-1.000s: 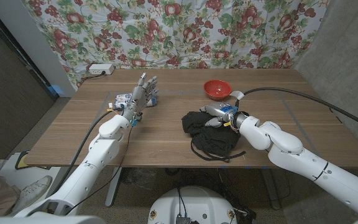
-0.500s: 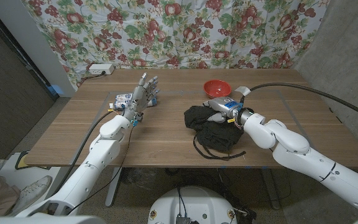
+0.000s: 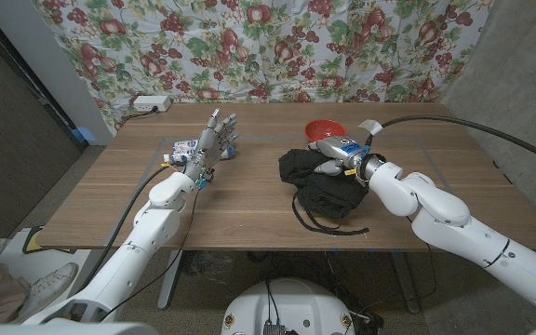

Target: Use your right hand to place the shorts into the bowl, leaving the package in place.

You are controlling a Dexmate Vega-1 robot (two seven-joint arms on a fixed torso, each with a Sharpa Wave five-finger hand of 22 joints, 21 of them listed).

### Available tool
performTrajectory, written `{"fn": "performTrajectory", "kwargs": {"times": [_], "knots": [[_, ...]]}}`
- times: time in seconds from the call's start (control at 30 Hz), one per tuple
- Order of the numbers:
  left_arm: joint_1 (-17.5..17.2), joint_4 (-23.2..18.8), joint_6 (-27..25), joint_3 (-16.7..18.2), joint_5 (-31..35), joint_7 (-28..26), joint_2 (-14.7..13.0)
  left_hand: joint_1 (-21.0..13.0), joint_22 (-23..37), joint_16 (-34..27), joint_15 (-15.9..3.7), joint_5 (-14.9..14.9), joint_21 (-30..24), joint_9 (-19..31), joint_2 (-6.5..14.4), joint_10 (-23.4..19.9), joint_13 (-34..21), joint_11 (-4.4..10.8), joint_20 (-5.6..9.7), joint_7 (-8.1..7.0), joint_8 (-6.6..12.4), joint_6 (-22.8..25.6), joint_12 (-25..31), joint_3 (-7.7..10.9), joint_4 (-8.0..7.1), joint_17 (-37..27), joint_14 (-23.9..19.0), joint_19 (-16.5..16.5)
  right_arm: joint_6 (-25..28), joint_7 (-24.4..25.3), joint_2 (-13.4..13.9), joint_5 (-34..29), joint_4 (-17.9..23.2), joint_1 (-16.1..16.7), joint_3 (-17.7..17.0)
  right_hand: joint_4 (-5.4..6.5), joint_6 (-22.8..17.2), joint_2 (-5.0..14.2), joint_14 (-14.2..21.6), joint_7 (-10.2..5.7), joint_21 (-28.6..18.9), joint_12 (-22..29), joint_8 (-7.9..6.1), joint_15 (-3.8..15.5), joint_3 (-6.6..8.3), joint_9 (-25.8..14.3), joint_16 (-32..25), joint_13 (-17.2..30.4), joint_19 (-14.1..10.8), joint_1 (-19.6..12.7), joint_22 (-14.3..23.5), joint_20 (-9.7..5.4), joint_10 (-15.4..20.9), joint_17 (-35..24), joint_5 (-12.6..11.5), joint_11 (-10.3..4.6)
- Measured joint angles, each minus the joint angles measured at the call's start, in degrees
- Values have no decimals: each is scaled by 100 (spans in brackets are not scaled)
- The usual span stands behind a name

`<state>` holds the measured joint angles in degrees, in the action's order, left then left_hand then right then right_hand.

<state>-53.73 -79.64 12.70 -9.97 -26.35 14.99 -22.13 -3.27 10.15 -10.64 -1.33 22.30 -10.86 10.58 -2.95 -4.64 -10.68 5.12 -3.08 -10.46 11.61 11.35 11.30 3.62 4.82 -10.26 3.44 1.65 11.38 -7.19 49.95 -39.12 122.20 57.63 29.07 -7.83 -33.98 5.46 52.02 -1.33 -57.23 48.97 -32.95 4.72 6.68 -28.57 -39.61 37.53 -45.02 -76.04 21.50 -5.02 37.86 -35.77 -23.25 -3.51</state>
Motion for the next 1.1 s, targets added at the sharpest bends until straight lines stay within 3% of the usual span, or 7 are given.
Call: {"fn": "performTrajectory", "kwargs": {"times": [0.67,0.73,1.1], "knots": [[70,85,12,-5,2,38,21,30,0,0,0,0,0,0,30,0,0,0,0,0,0,0,0,-32,0,0,0,0,121,-164,114,47,47,-352,-102,0,1,0,31,1,-155,-51,1,-31,2,-53,36,87,105,0,-28,23,1,-98,146,-1],[70,85,12,-5,5,39,21,30,0,0,0,0,0,0,30,0,0,0,0,0,0,0,0,-32,0,0,0,0,121,-164,126,47,37,-388,-112,-5,1,0,31,1,-188,-65,1,-31,106,-54,53,112,113,0,-37,31,13,-114,161,12],[132,122,3,-24,25,46,41,30,0,0,0,45,0,0,30,0,0,0,0,0,0,0,0,-32,0,0,0,0,106,-216,178,7,-31,-599,-175,-15,-30,0,31,31,-297,-113,1,-31,128,-80,107,164,112,0,-77,31,32,-161,233,30]]}}
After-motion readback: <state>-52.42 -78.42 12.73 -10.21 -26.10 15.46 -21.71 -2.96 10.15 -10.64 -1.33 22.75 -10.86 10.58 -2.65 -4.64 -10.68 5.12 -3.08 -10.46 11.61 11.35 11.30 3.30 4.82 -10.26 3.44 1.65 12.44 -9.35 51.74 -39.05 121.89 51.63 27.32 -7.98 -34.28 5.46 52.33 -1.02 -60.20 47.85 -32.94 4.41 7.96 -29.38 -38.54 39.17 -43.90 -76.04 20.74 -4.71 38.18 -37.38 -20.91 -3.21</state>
